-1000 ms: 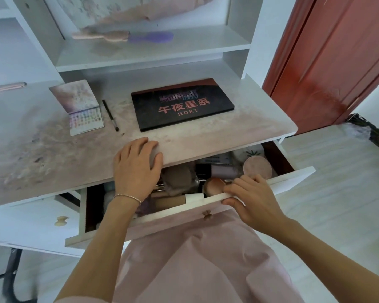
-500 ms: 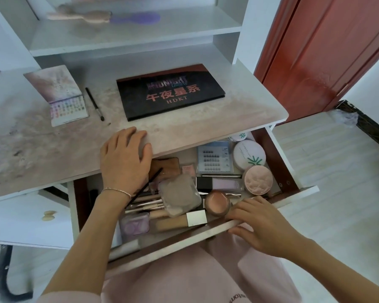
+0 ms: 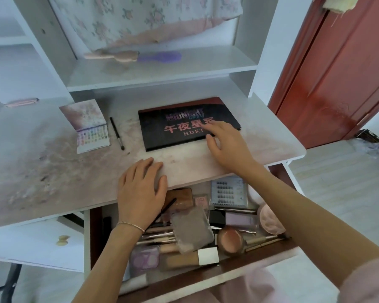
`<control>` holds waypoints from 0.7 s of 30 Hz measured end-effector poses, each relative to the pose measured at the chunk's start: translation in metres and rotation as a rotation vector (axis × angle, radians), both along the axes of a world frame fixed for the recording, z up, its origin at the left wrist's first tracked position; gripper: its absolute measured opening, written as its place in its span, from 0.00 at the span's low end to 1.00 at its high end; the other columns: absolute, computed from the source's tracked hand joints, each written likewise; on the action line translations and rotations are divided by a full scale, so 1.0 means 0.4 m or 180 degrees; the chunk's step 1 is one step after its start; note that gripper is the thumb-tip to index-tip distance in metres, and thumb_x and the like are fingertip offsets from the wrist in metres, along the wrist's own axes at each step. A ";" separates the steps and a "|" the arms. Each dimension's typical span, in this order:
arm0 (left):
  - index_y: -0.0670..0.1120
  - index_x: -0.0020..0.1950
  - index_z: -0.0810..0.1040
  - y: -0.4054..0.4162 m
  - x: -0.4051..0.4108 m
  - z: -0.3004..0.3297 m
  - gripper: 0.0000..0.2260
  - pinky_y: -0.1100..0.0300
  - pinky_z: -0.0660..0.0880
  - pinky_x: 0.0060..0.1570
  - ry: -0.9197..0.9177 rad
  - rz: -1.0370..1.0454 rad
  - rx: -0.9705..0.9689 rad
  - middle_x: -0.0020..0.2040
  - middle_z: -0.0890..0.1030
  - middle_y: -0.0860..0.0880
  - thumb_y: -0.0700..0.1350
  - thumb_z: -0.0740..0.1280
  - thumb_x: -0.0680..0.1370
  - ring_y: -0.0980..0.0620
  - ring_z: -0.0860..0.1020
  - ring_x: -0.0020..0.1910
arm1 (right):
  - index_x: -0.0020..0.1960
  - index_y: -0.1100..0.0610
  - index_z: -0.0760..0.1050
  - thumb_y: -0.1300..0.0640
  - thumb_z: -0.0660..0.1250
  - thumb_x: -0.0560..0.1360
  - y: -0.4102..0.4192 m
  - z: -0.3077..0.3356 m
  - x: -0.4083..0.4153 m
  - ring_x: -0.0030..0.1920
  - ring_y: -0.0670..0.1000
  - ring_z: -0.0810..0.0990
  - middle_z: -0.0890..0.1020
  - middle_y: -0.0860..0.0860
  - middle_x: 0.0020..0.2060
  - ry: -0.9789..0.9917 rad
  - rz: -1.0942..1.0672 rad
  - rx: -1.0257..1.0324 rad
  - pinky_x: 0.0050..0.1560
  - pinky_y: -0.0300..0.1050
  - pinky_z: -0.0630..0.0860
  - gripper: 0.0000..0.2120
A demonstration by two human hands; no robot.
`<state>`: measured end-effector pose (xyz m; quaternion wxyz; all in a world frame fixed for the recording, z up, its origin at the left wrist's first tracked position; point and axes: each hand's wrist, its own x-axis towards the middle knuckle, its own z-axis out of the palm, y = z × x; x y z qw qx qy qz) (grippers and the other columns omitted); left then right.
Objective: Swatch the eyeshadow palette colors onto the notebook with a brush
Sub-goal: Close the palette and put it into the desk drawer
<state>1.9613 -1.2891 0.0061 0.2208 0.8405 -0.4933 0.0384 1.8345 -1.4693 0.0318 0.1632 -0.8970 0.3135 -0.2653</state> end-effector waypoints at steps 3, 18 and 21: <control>0.47 0.61 0.76 0.000 0.001 0.002 0.18 0.50 0.65 0.62 0.0116 -0.0016 0.0015 0.62 0.76 0.47 0.50 0.58 0.74 0.45 0.72 0.63 | 0.71 0.51 0.62 0.52 0.53 0.79 -0.050 -0.026 0.070 0.73 0.52 0.54 0.62 0.53 0.72 0.0698 0.0030 -0.0009 0.73 0.53 0.47 0.20; 0.43 0.66 0.71 0.002 -0.010 0.023 0.19 0.49 0.62 0.66 0.0903 0.0541 -0.0369 0.67 0.72 0.44 0.45 0.65 0.76 0.45 0.68 0.66 | 0.53 0.52 0.79 0.49 0.56 0.76 0.141 -0.013 -0.138 0.54 0.42 0.74 0.78 0.39 0.50 -0.0016 0.0262 0.0307 0.56 0.43 0.68 0.15; 0.45 0.69 0.67 0.000 -0.008 0.016 0.22 0.50 0.57 0.67 0.0802 0.0628 -0.0154 0.70 0.68 0.46 0.50 0.62 0.76 0.47 0.63 0.69 | 0.55 0.55 0.77 0.57 0.61 0.76 0.081 -0.001 -0.158 0.54 0.45 0.74 0.78 0.43 0.51 -0.0347 -0.0207 0.0463 0.58 0.47 0.71 0.10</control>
